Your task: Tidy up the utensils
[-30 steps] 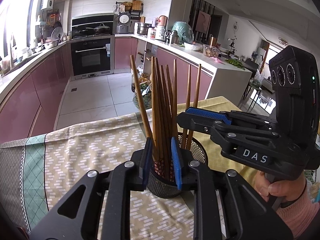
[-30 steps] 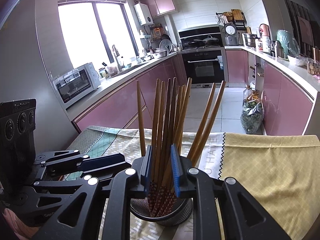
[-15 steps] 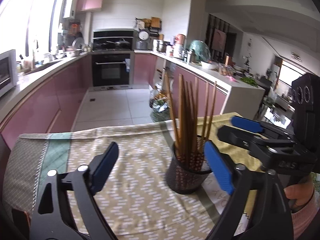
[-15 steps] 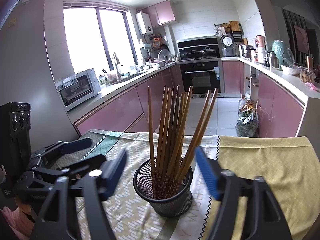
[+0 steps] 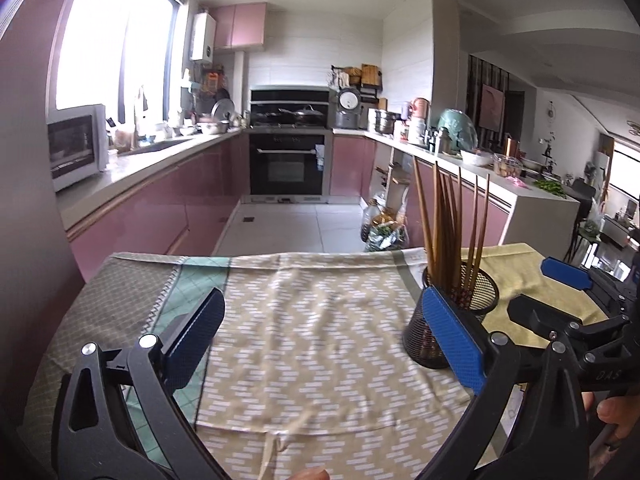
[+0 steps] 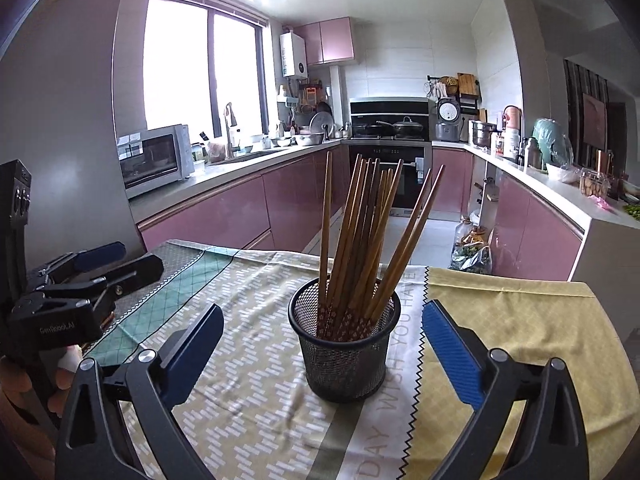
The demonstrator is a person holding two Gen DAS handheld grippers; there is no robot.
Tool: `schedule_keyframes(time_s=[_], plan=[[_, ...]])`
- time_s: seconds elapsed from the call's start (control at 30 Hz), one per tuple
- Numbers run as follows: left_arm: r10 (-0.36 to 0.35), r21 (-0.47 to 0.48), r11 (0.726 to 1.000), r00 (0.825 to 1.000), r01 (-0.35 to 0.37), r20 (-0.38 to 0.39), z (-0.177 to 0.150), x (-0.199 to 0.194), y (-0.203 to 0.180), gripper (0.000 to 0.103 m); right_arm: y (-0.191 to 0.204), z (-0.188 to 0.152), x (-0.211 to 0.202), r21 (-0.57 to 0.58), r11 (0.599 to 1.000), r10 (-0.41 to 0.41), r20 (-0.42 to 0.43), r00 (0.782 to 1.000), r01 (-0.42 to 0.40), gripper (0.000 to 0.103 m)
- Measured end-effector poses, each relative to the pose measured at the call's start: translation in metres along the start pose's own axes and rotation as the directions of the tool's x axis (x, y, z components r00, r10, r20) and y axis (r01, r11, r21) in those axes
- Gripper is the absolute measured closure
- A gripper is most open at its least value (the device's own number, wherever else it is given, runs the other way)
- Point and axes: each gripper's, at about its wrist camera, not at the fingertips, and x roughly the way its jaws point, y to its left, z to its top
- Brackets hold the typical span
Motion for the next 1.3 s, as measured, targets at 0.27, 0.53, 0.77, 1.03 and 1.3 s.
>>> schedule_keyframes(time_s=[0.27, 0.53, 0.77, 1.03, 1.3], plan=[[0.034, -0.007, 0.999, 0.999, -0.034, 0.035, -0.001, -0.018, 0.005, 0.006, 0.004, -0.010, -0.016, 0.021, 0.999, -0.032, 0.067, 0.997, 0.031, 0.007], [0.043, 0.014, 0.999, 0.997, -0.044, 0.069, -0.002, -0.033, 0.004, 0.006, 0.004, -0.014, -0.025, 0.043, 0.998, -0.056, 0.097, 0.994, 0.052, 0.007], [0.041, 0.007, 0.999, 0.996, -0.042, 0.085, -0.002, -0.042, 0.003, 0.006, 0.010, -0.014, -0.031, 0.032, 0.998, -0.063, 0.117, 0.991, 0.060, 0.007], [0.046, 0.002, 0.999, 0.994, -0.046, 0.097, -0.002, -0.049, 0.005, 0.006, 0.015, -0.014, -0.033, 0.021, 0.998, -0.057, 0.125, 0.991, 0.055, 0.007], [0.047, -0.005, 0.999, 0.994, -0.047, 0.100, -0.002, -0.052, 0.008, 0.006, 0.017, -0.013, -0.035, 0.017, 0.998, -0.058, 0.127, 0.990, 0.056, 0.007]])
